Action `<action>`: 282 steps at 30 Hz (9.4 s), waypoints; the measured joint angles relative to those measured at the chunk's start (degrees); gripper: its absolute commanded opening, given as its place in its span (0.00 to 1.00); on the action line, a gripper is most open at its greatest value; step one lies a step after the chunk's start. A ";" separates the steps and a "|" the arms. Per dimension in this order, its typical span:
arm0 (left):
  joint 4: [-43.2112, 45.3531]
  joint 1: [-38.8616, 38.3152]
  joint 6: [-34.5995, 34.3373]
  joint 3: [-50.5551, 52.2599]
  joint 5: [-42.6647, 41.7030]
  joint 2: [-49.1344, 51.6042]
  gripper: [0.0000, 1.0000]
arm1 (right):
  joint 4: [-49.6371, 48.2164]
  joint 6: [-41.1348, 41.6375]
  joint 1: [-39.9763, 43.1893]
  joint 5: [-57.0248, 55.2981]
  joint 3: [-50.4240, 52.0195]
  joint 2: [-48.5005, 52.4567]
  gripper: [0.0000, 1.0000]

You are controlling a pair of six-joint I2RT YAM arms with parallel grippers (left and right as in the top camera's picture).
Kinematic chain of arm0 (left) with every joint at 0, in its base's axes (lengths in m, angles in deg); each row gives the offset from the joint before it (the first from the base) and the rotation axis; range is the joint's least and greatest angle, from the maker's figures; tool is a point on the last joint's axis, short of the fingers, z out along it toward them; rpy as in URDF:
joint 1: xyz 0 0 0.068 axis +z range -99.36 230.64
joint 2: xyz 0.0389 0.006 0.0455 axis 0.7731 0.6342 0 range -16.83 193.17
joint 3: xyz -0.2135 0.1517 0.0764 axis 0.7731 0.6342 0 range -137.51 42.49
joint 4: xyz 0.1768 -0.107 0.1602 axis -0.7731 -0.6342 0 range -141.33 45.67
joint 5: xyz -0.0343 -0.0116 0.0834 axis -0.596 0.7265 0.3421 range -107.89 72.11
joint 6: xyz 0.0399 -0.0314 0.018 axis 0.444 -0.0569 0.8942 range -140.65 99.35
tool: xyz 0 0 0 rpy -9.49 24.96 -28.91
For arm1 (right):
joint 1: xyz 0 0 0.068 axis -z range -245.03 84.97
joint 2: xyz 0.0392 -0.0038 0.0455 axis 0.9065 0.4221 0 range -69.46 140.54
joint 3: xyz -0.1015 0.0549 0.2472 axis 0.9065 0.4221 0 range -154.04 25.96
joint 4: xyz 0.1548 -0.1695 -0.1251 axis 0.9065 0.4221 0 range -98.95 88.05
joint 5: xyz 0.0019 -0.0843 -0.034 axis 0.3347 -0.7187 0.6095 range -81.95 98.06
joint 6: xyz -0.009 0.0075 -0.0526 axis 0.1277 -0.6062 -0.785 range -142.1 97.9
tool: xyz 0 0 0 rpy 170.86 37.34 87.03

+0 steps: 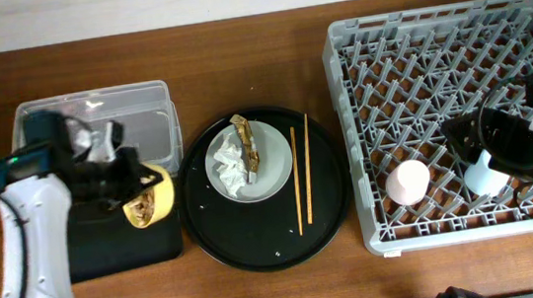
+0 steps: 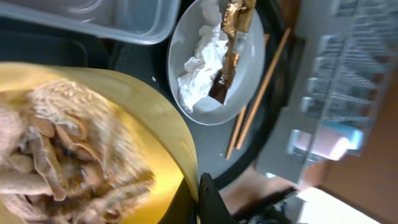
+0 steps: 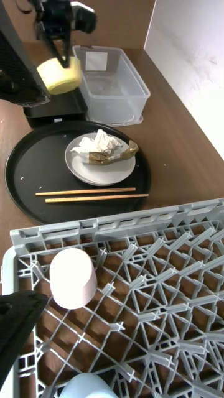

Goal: Sort waste into correct bins and load items into the dishwasher rack

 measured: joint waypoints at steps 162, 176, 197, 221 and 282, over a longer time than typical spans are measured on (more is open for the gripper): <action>7.15 -57.81 34.82 -29.75 34.67 36.87 0.50 | 2.23 0.02 0.00 -1.53 0.00 1.81 0.97; -5.35 -57.13 25.16 -43.95 41.75 40.59 0.00 | 2.36 0.00 0.00 -1.53 0.00 1.81 0.97; -17.09 -10.95 0.85 -60.39 38.42 40.76 0.99 | 2.40 -0.02 0.00 -1.53 0.00 1.90 0.97; -28.65 -18.95 2.32 -60.59 36.41 -16.41 0.99 | 2.82 0.00 0.00 -1.92 0.00 1.90 0.98; 64.15 -16.61 5.33 72.78 30.56 -87.65 0.99 | -2.23 0.48 0.00 -1.60 0.00 2.10 0.99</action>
